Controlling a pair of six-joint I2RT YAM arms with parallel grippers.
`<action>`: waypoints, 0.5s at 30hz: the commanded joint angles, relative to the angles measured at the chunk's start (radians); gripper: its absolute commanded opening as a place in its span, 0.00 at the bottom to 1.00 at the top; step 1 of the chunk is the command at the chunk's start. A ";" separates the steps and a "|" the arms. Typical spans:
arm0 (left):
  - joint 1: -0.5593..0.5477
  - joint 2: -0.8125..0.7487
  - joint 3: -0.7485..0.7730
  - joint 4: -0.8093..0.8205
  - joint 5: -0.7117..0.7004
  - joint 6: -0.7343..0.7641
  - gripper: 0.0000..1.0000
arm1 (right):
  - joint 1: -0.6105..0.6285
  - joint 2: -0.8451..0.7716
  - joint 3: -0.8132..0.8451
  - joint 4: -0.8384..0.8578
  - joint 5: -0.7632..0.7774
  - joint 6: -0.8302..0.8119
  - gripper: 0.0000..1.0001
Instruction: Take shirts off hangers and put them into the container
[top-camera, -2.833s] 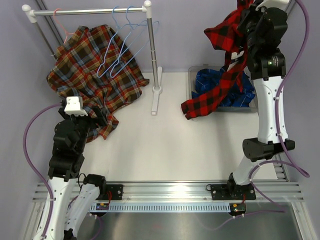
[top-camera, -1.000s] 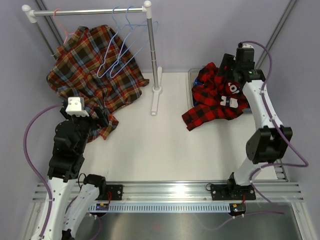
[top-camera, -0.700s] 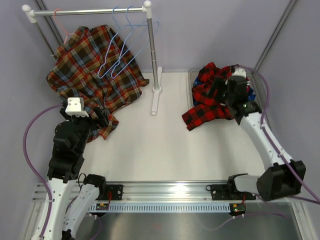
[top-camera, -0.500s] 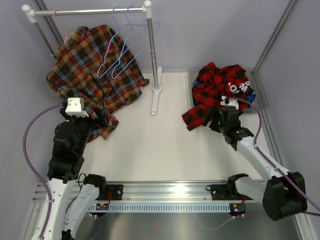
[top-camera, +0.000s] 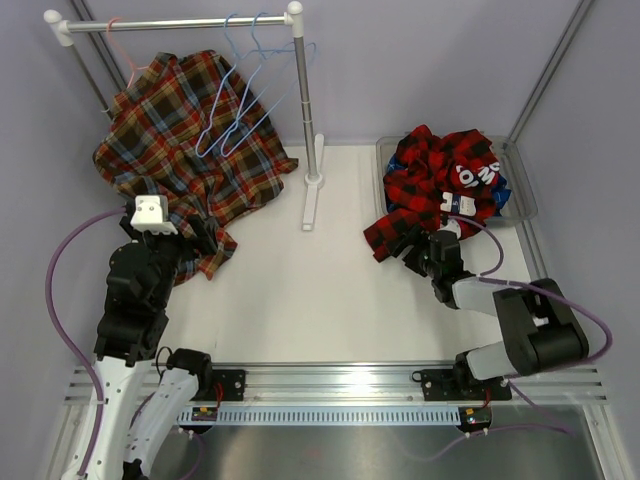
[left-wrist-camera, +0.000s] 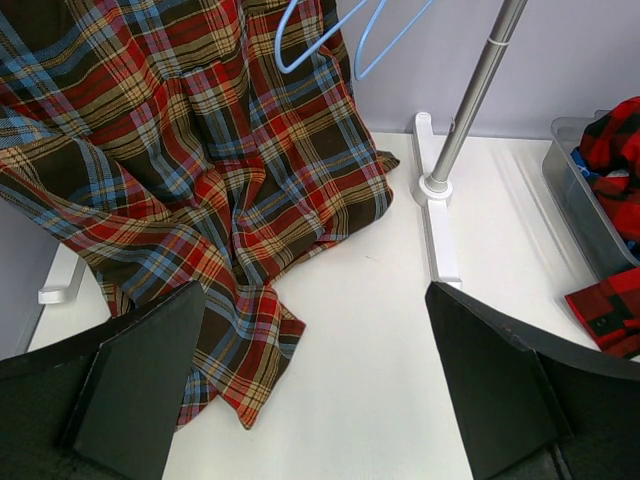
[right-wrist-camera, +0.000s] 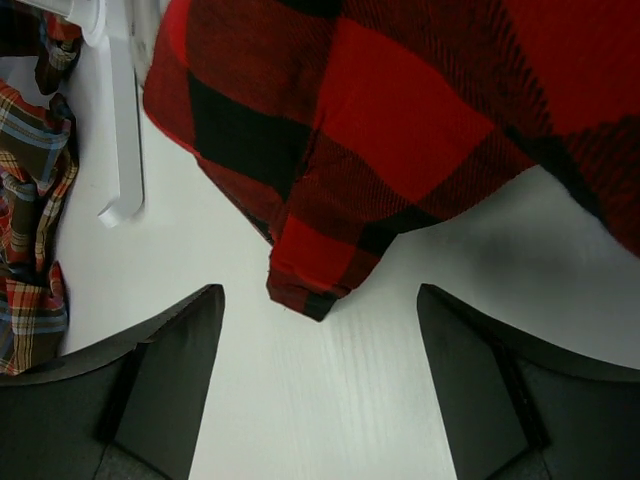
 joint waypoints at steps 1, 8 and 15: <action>-0.005 0.006 -0.012 0.052 -0.011 -0.002 0.99 | 0.006 0.089 -0.008 0.269 -0.045 0.060 0.86; -0.005 0.009 -0.012 0.054 -0.012 -0.002 0.99 | 0.006 0.239 -0.005 0.426 -0.068 0.077 0.74; -0.004 0.013 -0.012 0.054 -0.014 -0.001 0.99 | 0.006 0.269 -0.002 0.474 -0.060 0.065 0.42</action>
